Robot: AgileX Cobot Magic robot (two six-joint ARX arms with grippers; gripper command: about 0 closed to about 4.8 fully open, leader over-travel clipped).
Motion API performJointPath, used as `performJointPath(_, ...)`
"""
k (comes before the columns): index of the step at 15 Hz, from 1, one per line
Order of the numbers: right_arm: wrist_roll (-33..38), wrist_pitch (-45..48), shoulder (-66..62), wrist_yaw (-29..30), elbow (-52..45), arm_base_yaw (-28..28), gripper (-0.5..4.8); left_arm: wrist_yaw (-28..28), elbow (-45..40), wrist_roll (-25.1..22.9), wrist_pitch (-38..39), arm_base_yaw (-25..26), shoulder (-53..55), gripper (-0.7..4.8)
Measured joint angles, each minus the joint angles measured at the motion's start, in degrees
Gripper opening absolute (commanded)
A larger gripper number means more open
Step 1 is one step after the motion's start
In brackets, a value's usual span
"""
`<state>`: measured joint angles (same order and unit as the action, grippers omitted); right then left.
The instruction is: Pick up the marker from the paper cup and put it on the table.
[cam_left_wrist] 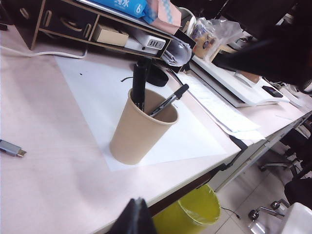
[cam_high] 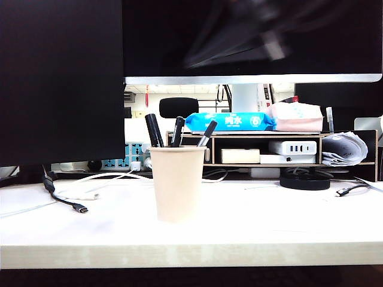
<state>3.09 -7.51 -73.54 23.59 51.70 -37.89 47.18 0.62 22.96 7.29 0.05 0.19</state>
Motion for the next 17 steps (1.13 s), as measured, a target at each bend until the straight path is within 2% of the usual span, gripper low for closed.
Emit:
performJointPath(3, -1.9, -1.01, -8.57, -3.96, 6.32, -2.32, -0.03, -0.02, 0.0, 0.02, 0.02, 0.0, 0.0, -0.05)
performJointPath(4, -3.93, -1.4, -10.47, -5.46, 7.96, -3.39, 0.99, -0.02, 0.0, 0.02, 0.02, 0.0, 0.0, -0.05)
performJointPath(5, -5.01, -1.11, -12.0, -7.39, 9.38, -4.2, 1.6, 0.0, 0.0, 0.02, 0.02, 0.0, 0.0, -0.05)
performJointPath(13, -7.91, 2.51, -14.32, -9.75, 9.9, -4.7, 1.68, -0.17, 0.0, 0.0, 0.04, 0.0, 0.02, -0.05)
performJointPath(15, -7.91, 2.47, -15.78, -9.79, 9.81, -5.01, 2.71, -0.22, 0.0, 0.02, 0.02, 0.0, 0.0, -0.05)
performJointPath(17, -7.87, 3.3, -16.06, -9.92, 9.84, -5.66, 2.7, -0.22, 0.0, 0.02, 0.02, 0.0, 0.0, -0.05)
